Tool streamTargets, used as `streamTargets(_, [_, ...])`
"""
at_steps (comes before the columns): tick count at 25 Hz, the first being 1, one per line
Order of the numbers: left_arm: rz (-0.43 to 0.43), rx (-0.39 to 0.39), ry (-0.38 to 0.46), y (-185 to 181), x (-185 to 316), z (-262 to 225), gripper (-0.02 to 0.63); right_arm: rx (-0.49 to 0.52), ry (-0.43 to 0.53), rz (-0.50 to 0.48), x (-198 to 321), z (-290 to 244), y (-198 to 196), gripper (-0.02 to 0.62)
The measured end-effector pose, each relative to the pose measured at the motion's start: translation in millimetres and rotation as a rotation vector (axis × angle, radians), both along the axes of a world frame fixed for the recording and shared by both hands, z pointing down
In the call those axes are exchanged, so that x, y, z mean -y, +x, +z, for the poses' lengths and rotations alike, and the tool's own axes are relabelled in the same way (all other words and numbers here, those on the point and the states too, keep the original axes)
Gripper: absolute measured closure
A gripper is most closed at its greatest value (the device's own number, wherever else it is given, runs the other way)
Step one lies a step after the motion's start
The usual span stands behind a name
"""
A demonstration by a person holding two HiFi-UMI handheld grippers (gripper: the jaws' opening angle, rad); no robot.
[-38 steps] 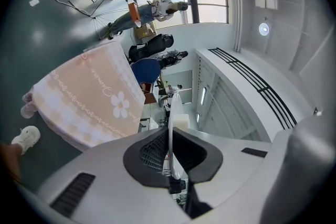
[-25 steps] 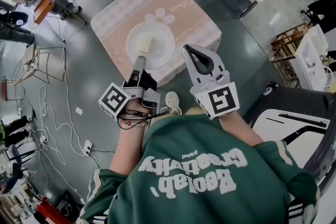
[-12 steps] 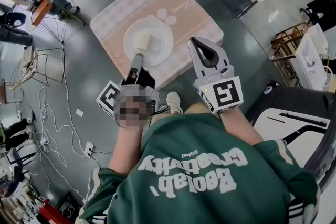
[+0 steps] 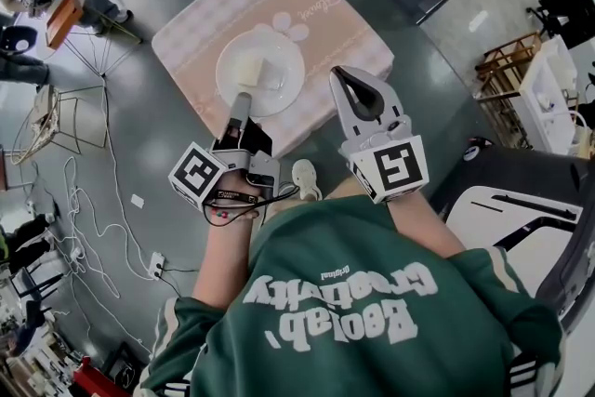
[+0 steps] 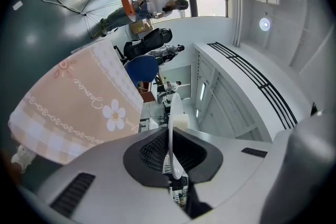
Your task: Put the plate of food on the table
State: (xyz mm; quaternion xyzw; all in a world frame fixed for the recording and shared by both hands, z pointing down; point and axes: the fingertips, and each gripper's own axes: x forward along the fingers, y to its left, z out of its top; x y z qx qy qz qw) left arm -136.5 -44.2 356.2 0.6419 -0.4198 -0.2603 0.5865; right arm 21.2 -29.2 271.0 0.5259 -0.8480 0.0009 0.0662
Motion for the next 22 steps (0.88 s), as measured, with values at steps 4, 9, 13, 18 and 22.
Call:
streamTargets(4, [-0.002,-0.005,0.008,1.1,1.8,-1.1,0.580,0.004,0.004,0.005,0.0,-1.2,2.1,0.580])
streamTargets(9, [-0.003,-0.006,0.014,0.3,0.6,-2.9,0.580,0.005,0.005,0.002,-1.3,-2.7,0.1,0.580])
streamTargets(13, [-0.012,-0.008,0.013,-1.8,-0.7,-3.9,0.580,-0.005,0.006,-0.010,-4.2,-4.5,-3.0,0.580])
streamTargets(18, [-0.016,-0.008,0.020,-2.5,1.1,-4.1,0.580,-0.017,0.008,-0.020,-5.9,-5.2,-5.0,0.580])
streamTargets(22, [-0.015,-0.007,0.016,-0.8,3.2,-3.4,0.579,-0.019,0.004,-0.026,-2.1,-4.3,-5.8,0.580])
